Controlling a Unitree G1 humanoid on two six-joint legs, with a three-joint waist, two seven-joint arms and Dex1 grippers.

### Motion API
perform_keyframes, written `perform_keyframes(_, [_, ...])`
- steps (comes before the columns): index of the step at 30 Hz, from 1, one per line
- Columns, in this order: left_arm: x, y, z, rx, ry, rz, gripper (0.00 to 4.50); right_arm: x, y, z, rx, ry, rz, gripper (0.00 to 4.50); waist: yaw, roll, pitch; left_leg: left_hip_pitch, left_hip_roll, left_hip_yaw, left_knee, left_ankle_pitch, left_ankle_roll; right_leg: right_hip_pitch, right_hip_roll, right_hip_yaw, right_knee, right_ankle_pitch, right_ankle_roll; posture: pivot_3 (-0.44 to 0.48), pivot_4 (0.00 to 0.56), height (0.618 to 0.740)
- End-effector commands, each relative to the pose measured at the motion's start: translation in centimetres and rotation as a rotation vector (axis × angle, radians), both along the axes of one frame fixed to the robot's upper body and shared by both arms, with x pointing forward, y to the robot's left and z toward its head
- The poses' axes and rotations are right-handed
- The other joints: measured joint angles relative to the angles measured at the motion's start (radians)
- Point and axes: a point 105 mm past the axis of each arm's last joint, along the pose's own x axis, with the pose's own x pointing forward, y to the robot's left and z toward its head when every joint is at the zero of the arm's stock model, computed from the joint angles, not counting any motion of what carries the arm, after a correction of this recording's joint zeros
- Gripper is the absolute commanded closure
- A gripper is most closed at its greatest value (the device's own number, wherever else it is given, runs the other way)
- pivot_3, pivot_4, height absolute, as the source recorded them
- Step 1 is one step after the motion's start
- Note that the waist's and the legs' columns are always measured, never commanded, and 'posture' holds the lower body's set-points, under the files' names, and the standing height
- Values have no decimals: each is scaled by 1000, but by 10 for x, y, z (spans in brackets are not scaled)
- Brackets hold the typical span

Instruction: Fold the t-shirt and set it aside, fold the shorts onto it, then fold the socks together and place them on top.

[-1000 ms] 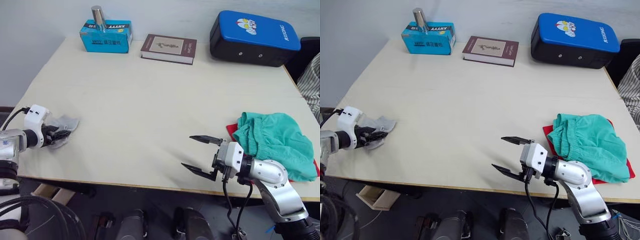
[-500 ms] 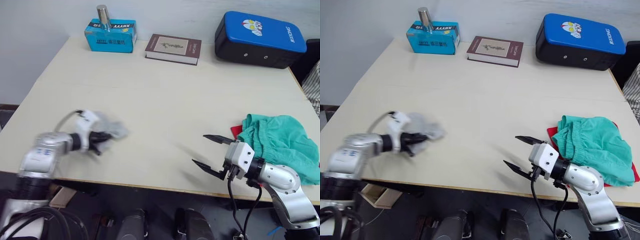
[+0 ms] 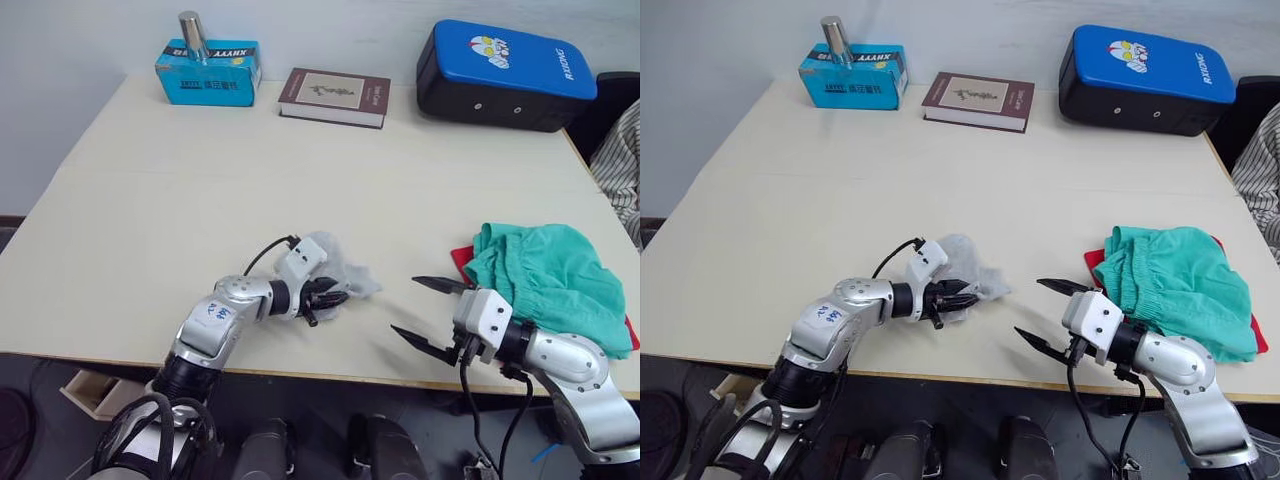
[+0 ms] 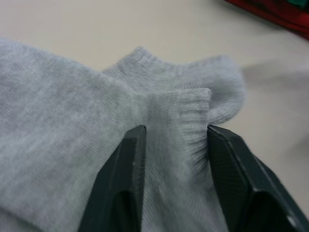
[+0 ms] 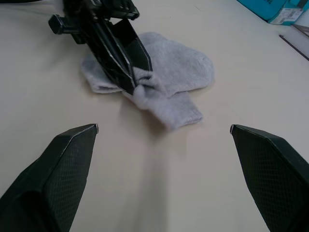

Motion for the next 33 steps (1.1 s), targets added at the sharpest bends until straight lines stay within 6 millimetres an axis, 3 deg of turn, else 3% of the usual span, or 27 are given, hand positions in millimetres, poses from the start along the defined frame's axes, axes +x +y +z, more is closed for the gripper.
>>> perform_keyframes(1, [-12, 11, 34, -107, -100, -107, 1412, -4, -1, 5, -2, 6, 22, 0, 2, 0, 0, 0, 0, 0, 0, 0, 0, 0, 0, 0, 0, 0, -1, 0, 150, 740])
perform_keyframes(2, [-17, 19, 39, -107, -125, -148, 1154, -5, 1, 4, -5, 15, 32, 0, 2, 0, 0, 0, 0, 0, 0, 0, 0, 0, 0, 0, -1, 1, -2, 0, 150, 740])
perform_keyframes(6, [-24, 50, 60, -125, -208, -213, 1154, 0, 11, 2, -56, 10, 67, 0, 1, 0, 0, 0, 1, 0, 0, -1, 0, 0, 0, 0, -2, 1, -3, 0, 150, 740])
perform_keyframes(9, [-4, 77, 60, -11, -283, -138, 1154, 10, 23, -3, -96, -12, 95, 0, 2, 0, 1, 0, 1, 0, 0, -1, 0, -1, 0, 0, -2, 1, -4, 0, 150, 740])
perform_keyframes(12, [16, 100, 42, 173, -313, -126, 1154, 27, 35, -14, -144, -19, 107, 0, 2, 0, 1, -1, 1, 1, 0, -1, 0, -1, 0, -1, -2, 1, -4, 0, 150, 740])
perform_keyframes(19, [47, 86, 26, 151, -332, -118, 1154, 55, 45, -31, -258, -40, 139, 0, 1, 0, 0, -15, 0, 3, 10, -1, 2, -13, 0, -1, 6, 2, -3, 0, 150, 740])
perform_keyframes(23, [61, 85, 12, 216, -304, -85, 1113, 68, 48, -25, -240, -62, 138, 1261, -5, 0, 1, -16, -2, 7, 13, 0, 7, -13, 4, 0, 4, 6, 1, 0, 150, 740])
perform_keyframes(24, [62, 86, 9, 217, -287, -79, 1300, 68, 50, -25, -241, -57, 149, 1614, -8, 0, 1, -16, -2, 8, 13, 0, 7, -13, 3, 0, 4, 7, 1, 0, 150, 740])
perform_keyframes(28, [64, 79, 6, 116, -220, -89, 2387, 62, 55, -29, -244, -34, 195, 3032, -15, -1, 1, -12, -1, 10, 12, 0, 8, -12, -1, 1, 3, 7, 1, 0, 150, 740])
perform_keyframes(32, [55, 78, -2, 130, -192, -150, 3684, 60, 53, -29, -252, -30, 208, 4456, -23, 0, 1, -12, -1, 11, 12, 0, 8, -12, -2, 2, 4, 7, 1, 0, 150, 740])
perform_keyframes(33, [54, 78, -2, 126, -189, -156, 3955, 59, 53, -29, -255, -32, 215, 4500, -23, 0, 1, -12, -1, 11, 12, 0, 8, -13, -2, 2, 4, 7, 1, 0, 150, 740])
